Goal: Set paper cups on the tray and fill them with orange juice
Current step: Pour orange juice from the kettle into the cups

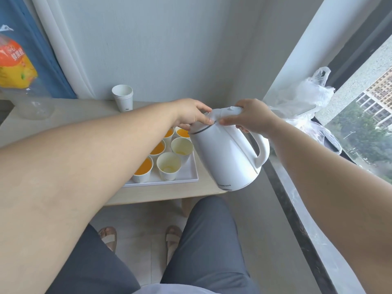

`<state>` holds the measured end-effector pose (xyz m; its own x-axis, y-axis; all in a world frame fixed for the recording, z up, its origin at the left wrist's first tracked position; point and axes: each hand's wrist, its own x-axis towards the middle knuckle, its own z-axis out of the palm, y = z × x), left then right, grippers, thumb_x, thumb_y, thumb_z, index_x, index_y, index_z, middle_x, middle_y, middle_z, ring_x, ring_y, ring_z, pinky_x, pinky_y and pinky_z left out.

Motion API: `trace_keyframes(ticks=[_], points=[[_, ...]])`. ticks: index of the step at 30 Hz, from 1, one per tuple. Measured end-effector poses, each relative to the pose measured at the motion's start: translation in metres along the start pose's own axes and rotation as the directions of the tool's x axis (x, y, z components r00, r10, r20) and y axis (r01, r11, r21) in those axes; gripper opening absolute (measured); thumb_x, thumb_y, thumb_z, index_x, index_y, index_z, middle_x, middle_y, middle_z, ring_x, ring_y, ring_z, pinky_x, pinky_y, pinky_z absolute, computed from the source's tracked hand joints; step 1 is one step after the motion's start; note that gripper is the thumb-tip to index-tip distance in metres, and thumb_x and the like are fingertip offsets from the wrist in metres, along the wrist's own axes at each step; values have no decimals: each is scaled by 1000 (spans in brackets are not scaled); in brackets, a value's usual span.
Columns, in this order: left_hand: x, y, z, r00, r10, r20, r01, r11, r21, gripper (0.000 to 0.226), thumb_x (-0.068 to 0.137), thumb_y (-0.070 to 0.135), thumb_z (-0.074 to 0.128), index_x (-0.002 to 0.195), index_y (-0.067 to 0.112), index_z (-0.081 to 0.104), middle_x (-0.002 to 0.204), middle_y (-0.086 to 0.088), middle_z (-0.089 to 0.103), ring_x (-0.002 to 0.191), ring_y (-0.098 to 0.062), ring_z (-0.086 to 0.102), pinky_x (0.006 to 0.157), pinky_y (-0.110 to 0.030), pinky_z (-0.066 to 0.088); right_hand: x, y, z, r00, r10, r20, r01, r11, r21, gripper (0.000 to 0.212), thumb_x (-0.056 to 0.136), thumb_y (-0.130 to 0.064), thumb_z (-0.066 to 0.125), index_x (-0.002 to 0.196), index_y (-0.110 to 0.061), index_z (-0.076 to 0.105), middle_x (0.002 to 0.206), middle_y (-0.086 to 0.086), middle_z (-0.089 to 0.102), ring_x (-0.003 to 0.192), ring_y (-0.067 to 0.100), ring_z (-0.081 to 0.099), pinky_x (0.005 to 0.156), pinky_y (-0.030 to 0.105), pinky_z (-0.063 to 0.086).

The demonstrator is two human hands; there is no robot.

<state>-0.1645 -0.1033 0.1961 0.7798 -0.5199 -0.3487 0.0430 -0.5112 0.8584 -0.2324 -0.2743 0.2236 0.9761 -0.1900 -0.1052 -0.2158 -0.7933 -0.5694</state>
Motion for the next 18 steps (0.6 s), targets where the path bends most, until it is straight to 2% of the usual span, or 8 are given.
trace_keyframes(ticks=[5,7,10,12,15,18], points=[[1,-6,2,999,-32,25,33,999,-40,52,87,18,70,136,21,51,113,2,56,101,-13,54,65,-19,46,3,-2,7,999,9,36,-8,999,-34,36,69,-36,82,66,-20,50,58,-1,56,47,13,48,49,24,39],[1,-8,2,999,-41,27,42,998,-46,52,88,17,69,136,21,51,113,1,55,100,-13,53,62,-16,46,4,-2,9,999,12,48,-10,998,-54,36,70,-36,82,66,-20,49,57,-1,56,46,12,47,48,24,38],[3,-12,3,998,-54,23,55,997,-53,53,87,17,70,136,22,51,116,2,54,102,-14,53,65,-18,47,6,-3,11,998,9,63,-3,996,-92,37,71,-37,81,66,-21,49,57,-2,56,46,11,47,48,23,38],[5,-14,3,998,-59,21,60,997,-56,53,87,17,70,136,22,51,117,2,53,104,-15,53,71,-23,49,8,-5,12,997,9,71,-1,994,-111,36,71,-37,80,66,-20,49,57,-2,56,46,12,47,49,23,38],[8,-18,1,997,-67,29,69,996,-64,54,87,17,69,137,22,50,116,1,54,104,-15,53,83,-28,45,10,-7,14,996,9,83,2,992,-128,37,71,-38,80,66,-19,49,59,-2,56,47,13,48,49,23,38],[9,-20,0,997,-75,35,78,994,-80,53,88,16,68,137,22,49,115,1,54,103,-15,52,85,-28,44,13,-10,15,995,16,98,0,987,-161,36,71,-39,79,68,-19,50,59,-2,57,48,13,49,49,23,38]])
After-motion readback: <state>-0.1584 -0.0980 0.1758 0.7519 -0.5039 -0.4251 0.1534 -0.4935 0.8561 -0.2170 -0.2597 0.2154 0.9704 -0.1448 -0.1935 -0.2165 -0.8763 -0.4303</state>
